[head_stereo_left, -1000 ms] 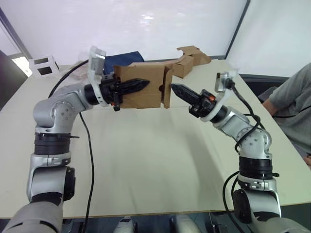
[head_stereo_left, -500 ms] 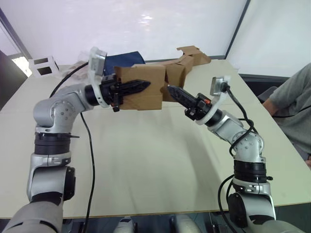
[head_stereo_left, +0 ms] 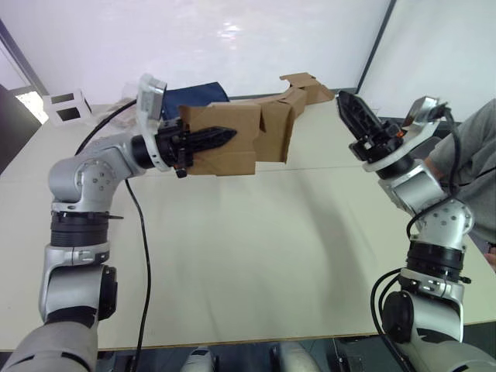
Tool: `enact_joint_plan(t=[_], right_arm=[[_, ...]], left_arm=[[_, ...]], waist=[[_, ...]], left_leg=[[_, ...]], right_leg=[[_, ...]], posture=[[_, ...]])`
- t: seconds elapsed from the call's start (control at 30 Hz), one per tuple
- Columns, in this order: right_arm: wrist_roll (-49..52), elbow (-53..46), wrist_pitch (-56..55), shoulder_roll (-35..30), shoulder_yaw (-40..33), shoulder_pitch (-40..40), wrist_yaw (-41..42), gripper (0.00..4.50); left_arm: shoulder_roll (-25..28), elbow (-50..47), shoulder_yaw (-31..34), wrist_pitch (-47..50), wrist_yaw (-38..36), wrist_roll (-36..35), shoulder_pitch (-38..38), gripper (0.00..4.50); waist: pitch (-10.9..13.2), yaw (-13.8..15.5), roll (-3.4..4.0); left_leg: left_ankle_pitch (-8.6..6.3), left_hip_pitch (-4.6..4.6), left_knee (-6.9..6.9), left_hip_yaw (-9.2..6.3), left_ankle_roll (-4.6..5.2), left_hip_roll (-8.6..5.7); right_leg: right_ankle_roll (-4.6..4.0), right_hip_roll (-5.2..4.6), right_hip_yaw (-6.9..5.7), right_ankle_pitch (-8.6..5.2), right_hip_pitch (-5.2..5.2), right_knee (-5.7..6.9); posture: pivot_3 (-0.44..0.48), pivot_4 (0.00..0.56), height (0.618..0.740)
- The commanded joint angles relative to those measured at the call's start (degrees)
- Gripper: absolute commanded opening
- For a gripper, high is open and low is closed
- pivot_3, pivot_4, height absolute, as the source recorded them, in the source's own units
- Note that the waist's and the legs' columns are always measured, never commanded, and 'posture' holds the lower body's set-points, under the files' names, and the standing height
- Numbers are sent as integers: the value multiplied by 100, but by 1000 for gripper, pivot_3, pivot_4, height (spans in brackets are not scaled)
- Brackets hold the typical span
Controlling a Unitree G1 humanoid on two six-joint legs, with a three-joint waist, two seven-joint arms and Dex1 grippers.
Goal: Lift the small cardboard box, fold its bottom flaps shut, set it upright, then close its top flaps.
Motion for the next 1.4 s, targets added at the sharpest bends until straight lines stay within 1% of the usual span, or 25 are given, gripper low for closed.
enact_joint_plan(t=[0.03,0.1,0.13,0.23,0.3,0.4,0.5,0.57,0.6,0.63,0.7,0.9,1.1,1.3,1.4], right_arm=[[-551,170,-424,251,343,-158,-15,1046],[-853,234,-525,322,552,-153,-21,197],[-1058,299,-617,371,657,-153,-109,23],[-1602,411,-783,429,1012,-67,-138,23],[-1635,335,-761,465,1104,16,30,23],[-1052,-99,-398,708,989,152,130,23],[-869,-310,-340,882,891,223,-2,23],[-686,-430,-234,983,842,268,-70,528],[-582,-491,-169,1034,816,291,-107,669],[-512,-533,-126,1065,799,306,-141,1115],[-248,-680,21,1161,755,371,-196,1870],[10,-1058,163,1355,892,606,-277,1870],[149,-1123,229,1447,968,642,-253,1870],[527,-1263,371,1483,982,734,-209,1870],[507,-1306,324,1497,1017,763,-224,1870]], left_arm=[[29,-102,106,-39,-44,-102,-82,0],[38,-133,112,-21,-38,-113,-86,0],[43,-158,118,-2,-30,-128,-89,0],[42,-192,121,13,-16,-141,-92,0],[43,-192,118,10,-19,-140,-89,0],[55,-158,104,-17,-28,-106,-67,0],[51,-169,111,-5,-10,-116,-65,0],[45,-170,107,-8,-8,-116,-64,0],[44,-167,105,-9,-8,-114,-64,0],[44,-166,104,-10,-9,-113,-63,0],[36,-149,107,-17,-4,-111,-66,0],[12,-112,67,-98,0,-40,-39,0],[-13,-124,70,-87,26,-53,-48,0],[47,-111,100,-60,31,-56,-71,0],[43,-93,96,-74,28,-46,-80,0]], waist=[[0,2,0],[0,3,0],[0,3,0],[0,22,0],[0,24,0],[0,11,0],[0,-1,0],[0,6,1],[0,7,0],[0,14,0],[0,18,1],[0,11,1],[0,11,1],[0,12,1],[0,11,1]], left_leg=[[0,0,0,0,-1,0],[2,0,1,0,-4,0],[7,0,1,0,-12,0],[15,-1,2,0,-27,-2],[15,-2,2,0,-28,-2],[16,-2,1,0,-28,-2],[16,-2,1,-1,-29,-1],[16,-1,1,-2,-29,0],[16,-1,1,-2,-28,0],[16,-1,1,-2,-28,0],[16,-2,1,-2,-28,-1],[15,-2,1,-2,-28,-1],[15,-2,1,-2,-27,-1],[14,-1,1,-2,-26,-1],[13,-2,1,-2,-24,-1]], right_leg=[[0,0,0,0,0,1],[0,0,0,0,-1,2],[0,0,0,0,0,2],[0,-3,0,0,0,1],[0,-4,-1,0,0,1],[0,-3,-1,0,0,1],[0,-2,0,0,-1,2],[0,-1,-1,0,-1,2],[0,-1,-1,0,-1,2],[0,-2,-1,0,0,2],[0,-2,-1,0,0,2],[0,-2,-1,0,0,2],[0,-2,-1,0,0,2],[0,-2,-1,0,0,2],[0,-2,-1,0,0,2]], posture=[[0,150,740],[0,150,740],[0,150,740],[0,150,740],[0,150,740],[0,150,740],[0,150,740],[0,150,740],[0,150,740],[0,150,740],[0,150,740],[0,150,740],[0,150,740],[0,150,740],[0,150,740]])
